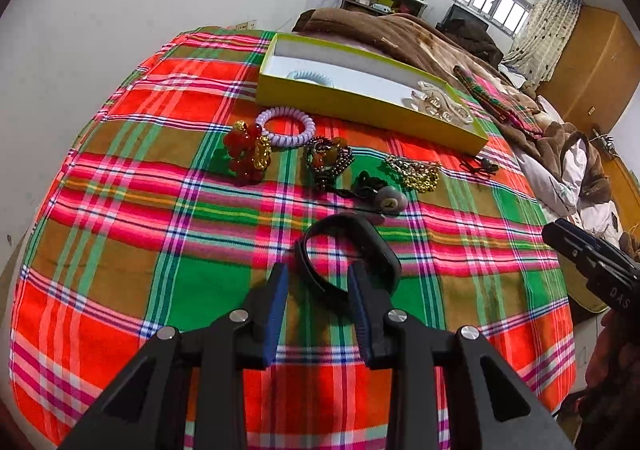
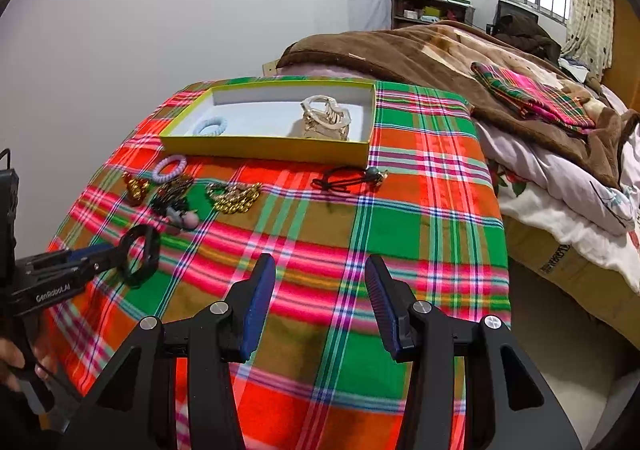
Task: Organize jewelry
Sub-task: 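Lower the left gripper onto the black band and close it, then grasp the black cord hair tie with the right gripper while the left gripper holds the black band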
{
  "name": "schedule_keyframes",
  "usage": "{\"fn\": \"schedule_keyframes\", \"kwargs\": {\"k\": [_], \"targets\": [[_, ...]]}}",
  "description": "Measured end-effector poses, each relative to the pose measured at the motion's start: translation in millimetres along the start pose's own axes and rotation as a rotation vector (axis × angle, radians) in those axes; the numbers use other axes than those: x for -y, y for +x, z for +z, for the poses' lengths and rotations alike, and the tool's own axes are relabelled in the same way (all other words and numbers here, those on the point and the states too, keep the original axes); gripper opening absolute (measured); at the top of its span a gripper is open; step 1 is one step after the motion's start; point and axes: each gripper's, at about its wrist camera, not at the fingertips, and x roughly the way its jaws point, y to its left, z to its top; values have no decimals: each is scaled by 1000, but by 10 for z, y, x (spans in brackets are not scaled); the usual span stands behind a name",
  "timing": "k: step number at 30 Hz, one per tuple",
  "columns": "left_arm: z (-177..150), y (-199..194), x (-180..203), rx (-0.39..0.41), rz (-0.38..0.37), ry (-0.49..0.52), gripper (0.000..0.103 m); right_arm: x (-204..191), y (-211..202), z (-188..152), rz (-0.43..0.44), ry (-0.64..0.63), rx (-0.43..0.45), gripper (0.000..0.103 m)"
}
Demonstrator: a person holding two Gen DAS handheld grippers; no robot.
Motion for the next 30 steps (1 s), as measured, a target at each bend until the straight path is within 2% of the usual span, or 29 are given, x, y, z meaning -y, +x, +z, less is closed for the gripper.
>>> {"fn": "schedule_keyframes", "kwargs": {"k": [7,10,15,23,30], "targets": [[38,103,39,-10,23,13,32,99,238,125,-4,37,-18,48],[47,120,74,1,52,39,22,164,361,187,-2,65,-30,48],[77,141,76,16,50,57,11,247,510,273,2,92,-42,48],[140,100,118,56,36,97,9,386,753,427,47,167,-71,48],[189,132,103,57,22,97,9,461,896,553,77,240,-74,47]]}}
